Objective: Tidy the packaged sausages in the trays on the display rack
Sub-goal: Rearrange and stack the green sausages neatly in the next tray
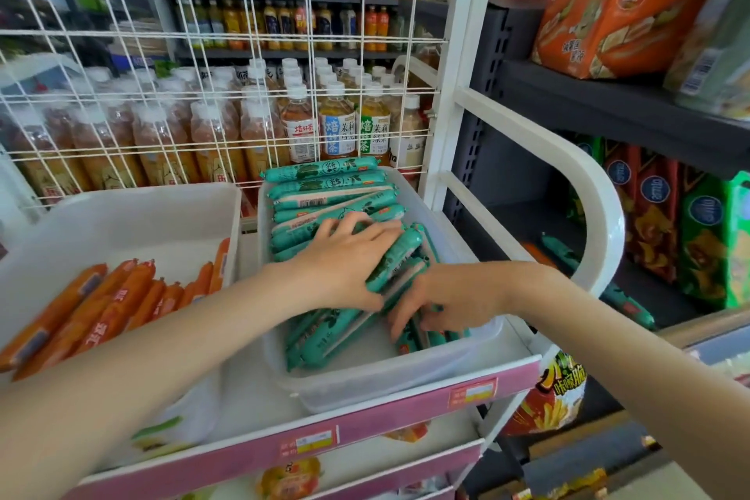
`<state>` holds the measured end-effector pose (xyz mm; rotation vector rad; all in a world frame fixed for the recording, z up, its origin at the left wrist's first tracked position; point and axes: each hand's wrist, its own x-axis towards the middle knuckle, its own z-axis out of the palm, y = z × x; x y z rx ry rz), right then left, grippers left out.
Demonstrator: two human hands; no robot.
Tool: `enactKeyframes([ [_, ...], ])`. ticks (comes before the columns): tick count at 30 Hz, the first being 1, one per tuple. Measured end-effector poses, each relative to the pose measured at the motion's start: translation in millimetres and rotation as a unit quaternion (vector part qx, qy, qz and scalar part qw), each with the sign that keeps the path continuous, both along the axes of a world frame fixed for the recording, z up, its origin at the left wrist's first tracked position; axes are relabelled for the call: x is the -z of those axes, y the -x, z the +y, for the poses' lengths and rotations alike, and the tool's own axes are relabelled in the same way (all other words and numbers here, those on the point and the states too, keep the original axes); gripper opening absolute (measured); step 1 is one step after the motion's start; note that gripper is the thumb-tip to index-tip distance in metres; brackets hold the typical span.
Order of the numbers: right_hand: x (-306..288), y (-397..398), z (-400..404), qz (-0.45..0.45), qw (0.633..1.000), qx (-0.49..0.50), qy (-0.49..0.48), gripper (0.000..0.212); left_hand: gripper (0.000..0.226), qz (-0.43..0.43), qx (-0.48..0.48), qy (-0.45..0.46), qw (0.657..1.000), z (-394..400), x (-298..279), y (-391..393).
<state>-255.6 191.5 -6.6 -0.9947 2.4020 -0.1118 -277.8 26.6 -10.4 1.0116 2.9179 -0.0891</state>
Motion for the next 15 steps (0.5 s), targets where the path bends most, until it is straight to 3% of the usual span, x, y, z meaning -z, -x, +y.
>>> enactKeyframes([
  [3,12.9,5.1,-9.6,-0.014,0.992,-0.05,-0.119,0.059,0.087,-0.034,-0.015,0.015,0.999,-6.2,6.9,4.3],
  [8,6.2,6.3,-15.8,-0.028,0.97,-0.115,-0.215,0.056,0.098,-0.065,-0.019,0.042,0.997,-5.8,16.5,12.8],
  [11,4.3,5.1,-18.7,0.005,0.964,-0.132,-0.23,0.055,0.107,-0.072,-0.036,0.053,0.995,-10.1,9.4,17.5],
  [15,1.8,5.3,-13.8,0.05,0.973,-0.124,-0.188,0.038,0.108,-0.083,-0.043,0.032,0.995,-10.9,7.8,16.9],
])
